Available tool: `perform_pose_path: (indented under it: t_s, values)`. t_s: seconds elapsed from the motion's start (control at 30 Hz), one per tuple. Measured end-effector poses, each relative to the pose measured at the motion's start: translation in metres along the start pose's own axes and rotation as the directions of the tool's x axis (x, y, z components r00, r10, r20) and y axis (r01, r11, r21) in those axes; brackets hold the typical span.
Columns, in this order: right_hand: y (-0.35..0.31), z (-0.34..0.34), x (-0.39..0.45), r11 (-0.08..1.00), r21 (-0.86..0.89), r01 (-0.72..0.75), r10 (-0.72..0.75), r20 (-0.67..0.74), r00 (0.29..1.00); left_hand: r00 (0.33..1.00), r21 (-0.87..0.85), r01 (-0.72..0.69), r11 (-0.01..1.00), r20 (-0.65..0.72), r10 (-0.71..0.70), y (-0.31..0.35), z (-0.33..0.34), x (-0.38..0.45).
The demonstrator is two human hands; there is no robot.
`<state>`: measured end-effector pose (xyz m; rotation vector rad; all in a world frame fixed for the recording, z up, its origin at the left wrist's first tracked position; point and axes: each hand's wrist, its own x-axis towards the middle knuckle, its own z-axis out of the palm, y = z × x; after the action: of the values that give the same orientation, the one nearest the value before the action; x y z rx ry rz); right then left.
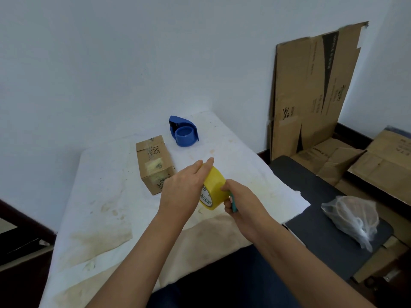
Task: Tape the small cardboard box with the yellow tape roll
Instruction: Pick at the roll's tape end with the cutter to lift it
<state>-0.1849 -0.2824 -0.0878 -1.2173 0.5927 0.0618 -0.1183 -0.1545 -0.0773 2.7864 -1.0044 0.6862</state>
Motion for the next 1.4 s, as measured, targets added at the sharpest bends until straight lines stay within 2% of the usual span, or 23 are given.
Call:
perform_pose_path:
  t_s: [0.27, 0.4, 0.47, 0.53, 0.57, 0.63, 0.77, 0.9, 1.07, 1.17, 1.23, 1.4]
  values:
    - [0.000, -0.003, -0.001, 0.998, 0.009, 0.060, -0.060, 0.037, 0.998, 0.999, -0.037, -0.020, 0.999, -0.046, 0.018, 0.000, 0.000, -0.001]
    - [0.003, -0.004, 0.003, 0.981, -0.139, 0.138, -0.130, 0.064, 0.989, 0.999, -0.113, 0.020, 0.993, -0.045, -0.025, 0.000, 0.001, 0.001]
    - [0.004, -0.008, 0.002, 0.964, -0.207, 0.168, -0.143, 0.134, 0.981, 0.994, -0.232, 0.097, 0.968, -0.019, -0.104, -0.003, 0.002, 0.003]
    - [0.000, -0.009, -0.001, 0.939, -0.271, 0.212, -0.145, 0.249, 0.958, 0.972, -0.431, 0.232, 0.872, 0.075, -0.222, -0.013, 0.006, 0.006]
    - [-0.002, -0.009, -0.002, 0.919, -0.315, 0.238, -0.147, 0.288, 0.946, 0.963, -0.506, 0.268, 0.820, 0.135, -0.232, -0.018, 0.008, 0.006]
    - [0.000, -0.007, -0.001, 0.868, -0.388, 0.310, -0.207, 0.285, 0.936, 0.969, -0.545, 0.246, 0.802, 0.165, -0.186, -0.020, 0.009, 0.005]
    - [0.011, -0.008, 0.007, 0.789, -0.452, 0.416, -0.369, 0.193, 0.909, 0.981, -0.553, 0.171, 0.815, 0.016, -0.195, -0.014, 0.007, -0.002]
    - [0.020, -0.009, 0.011, 0.772, -0.466, 0.433, -0.399, 0.175, 0.900, 0.994, -0.438, 0.037, 0.898, -0.080, -0.080, -0.007, 0.010, -0.014]
    - [0.029, -0.011, 0.014, 0.744, -0.529, 0.408, -0.393, 0.147, 0.908, 0.998, -0.350, -0.015, 0.937, -0.063, -0.008, -0.004, 0.014, -0.020]
    - [0.029, -0.012, 0.016, 0.721, -0.554, 0.416, -0.407, 0.148, 0.901, 0.991, -0.231, -0.123, 0.965, -0.077, 0.108, -0.005, 0.010, -0.021]
    - [0.028, -0.011, 0.016, 0.702, -0.579, 0.414, -0.410, 0.146, 0.900, 0.986, -0.195, -0.168, 0.966, -0.027, 0.166, -0.008, 0.007, -0.019]
    - [0.026, -0.007, 0.015, 0.600, -0.670, 0.438, -0.429, 0.192, 0.883, 0.983, -0.073, -0.121, 0.990, 0.127, 0.129, -0.015, -0.002, -0.009]
